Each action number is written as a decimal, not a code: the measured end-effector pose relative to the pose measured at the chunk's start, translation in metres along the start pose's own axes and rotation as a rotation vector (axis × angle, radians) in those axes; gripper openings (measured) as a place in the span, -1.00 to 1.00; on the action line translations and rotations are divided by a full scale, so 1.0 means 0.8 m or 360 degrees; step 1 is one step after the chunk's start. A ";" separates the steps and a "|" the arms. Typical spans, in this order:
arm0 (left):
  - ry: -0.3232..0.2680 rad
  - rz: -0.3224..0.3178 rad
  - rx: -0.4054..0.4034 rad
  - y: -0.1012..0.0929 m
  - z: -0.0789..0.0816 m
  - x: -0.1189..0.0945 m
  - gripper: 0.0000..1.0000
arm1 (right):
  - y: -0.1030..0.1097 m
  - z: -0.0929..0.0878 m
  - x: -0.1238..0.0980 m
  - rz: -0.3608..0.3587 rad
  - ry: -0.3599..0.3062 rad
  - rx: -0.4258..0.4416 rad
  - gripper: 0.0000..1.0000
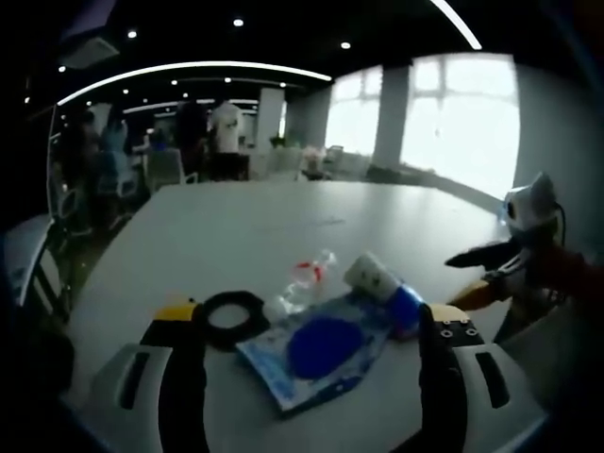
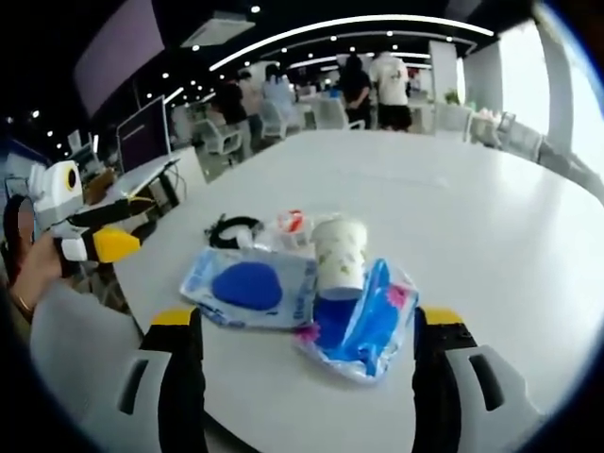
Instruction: Arrange the tabletop items into an orderly group along one side of the table until the central work area is clear of visible clutter.
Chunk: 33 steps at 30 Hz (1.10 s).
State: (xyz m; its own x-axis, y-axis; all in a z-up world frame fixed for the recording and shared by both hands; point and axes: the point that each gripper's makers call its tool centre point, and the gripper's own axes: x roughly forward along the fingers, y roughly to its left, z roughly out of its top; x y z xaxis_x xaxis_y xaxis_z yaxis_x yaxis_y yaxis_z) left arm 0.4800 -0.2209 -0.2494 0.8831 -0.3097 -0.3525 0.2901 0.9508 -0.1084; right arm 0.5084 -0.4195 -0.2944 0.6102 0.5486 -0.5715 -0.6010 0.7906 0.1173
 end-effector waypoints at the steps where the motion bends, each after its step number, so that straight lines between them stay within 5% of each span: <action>1: 0.0002 -0.0005 0.0003 -0.001 0.000 0.000 0.83 | -0.001 0.000 0.002 0.0000 0.0007 0.0003 0.81; 21: -0.0027 -0.0011 -0.0029 -0.001 0.004 -0.004 0.80 | -0.038 -0.010 0.058 0.0061 0.0157 0.0230 0.50; 33: -0.0019 -0.0028 -0.0031 -0.004 0.003 -0.003 0.81 | -0.052 -0.035 0.081 0.0035 0.0287 0.0211 0.23</action>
State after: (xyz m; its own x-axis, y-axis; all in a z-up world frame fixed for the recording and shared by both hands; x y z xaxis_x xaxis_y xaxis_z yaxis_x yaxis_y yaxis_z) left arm 0.4777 -0.2230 -0.2460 0.8823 -0.3262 -0.3393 0.2986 0.9452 -0.1323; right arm 0.5590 -0.4246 -0.3592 0.4885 0.5178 -0.7023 -0.5326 0.8145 0.2301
